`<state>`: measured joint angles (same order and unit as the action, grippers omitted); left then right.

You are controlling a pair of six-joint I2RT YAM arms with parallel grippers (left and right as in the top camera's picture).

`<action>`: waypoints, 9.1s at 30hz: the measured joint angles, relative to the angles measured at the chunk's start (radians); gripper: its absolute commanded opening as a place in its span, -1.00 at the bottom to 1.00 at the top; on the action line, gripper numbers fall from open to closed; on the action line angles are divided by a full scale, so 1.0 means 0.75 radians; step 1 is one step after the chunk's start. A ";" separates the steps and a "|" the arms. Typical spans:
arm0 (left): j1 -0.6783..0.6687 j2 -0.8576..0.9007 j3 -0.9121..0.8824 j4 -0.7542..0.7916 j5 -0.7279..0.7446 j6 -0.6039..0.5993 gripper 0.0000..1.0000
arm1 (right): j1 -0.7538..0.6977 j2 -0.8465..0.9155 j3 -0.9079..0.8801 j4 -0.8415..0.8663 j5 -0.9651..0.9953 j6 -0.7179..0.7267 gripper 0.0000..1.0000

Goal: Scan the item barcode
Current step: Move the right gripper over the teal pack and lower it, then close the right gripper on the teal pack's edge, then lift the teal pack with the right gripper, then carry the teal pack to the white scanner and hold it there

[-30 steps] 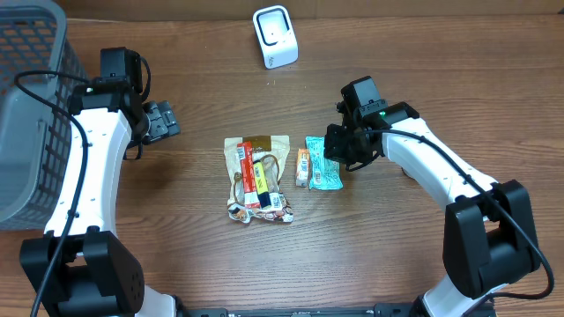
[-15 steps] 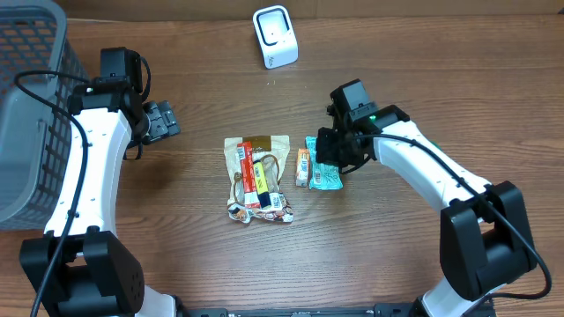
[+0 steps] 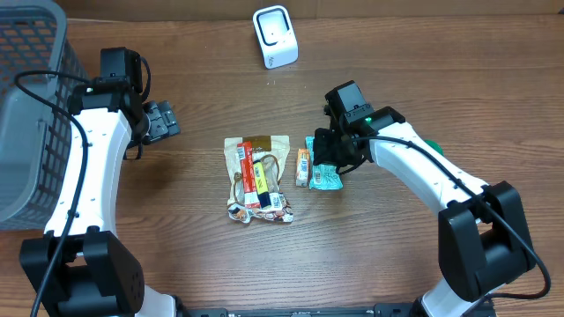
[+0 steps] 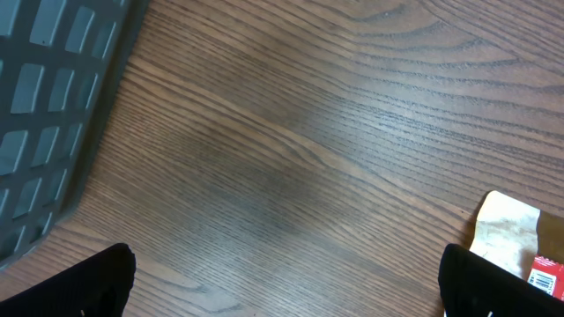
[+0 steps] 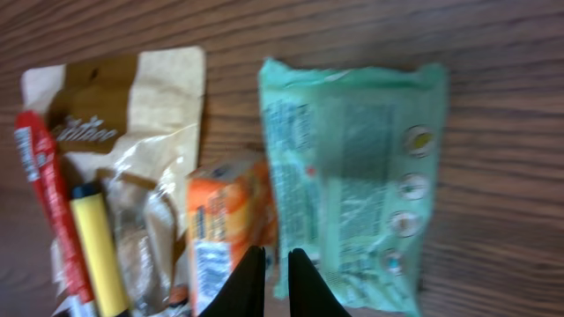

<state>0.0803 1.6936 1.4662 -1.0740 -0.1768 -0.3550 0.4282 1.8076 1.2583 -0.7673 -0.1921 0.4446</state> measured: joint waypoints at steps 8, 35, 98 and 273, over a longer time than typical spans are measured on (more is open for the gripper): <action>0.000 0.000 0.000 0.001 0.000 0.000 0.99 | 0.000 0.000 -0.015 0.026 0.207 -0.005 -0.33; 0.000 0.000 0.000 0.001 0.000 0.000 1.00 | -0.001 -0.005 -0.275 0.231 0.371 -0.069 0.07; 0.000 0.000 0.000 0.001 0.000 0.000 1.00 | -0.035 0.178 -0.012 -0.266 0.644 0.030 -0.82; 0.000 0.000 0.000 0.001 0.000 0.000 0.99 | 0.070 0.877 0.741 1.645 0.962 -1.956 -0.93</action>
<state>0.0803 1.6936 1.4662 -1.0737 -0.1768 -0.3550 0.4805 2.4653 1.8137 0.4664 0.5293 -1.0222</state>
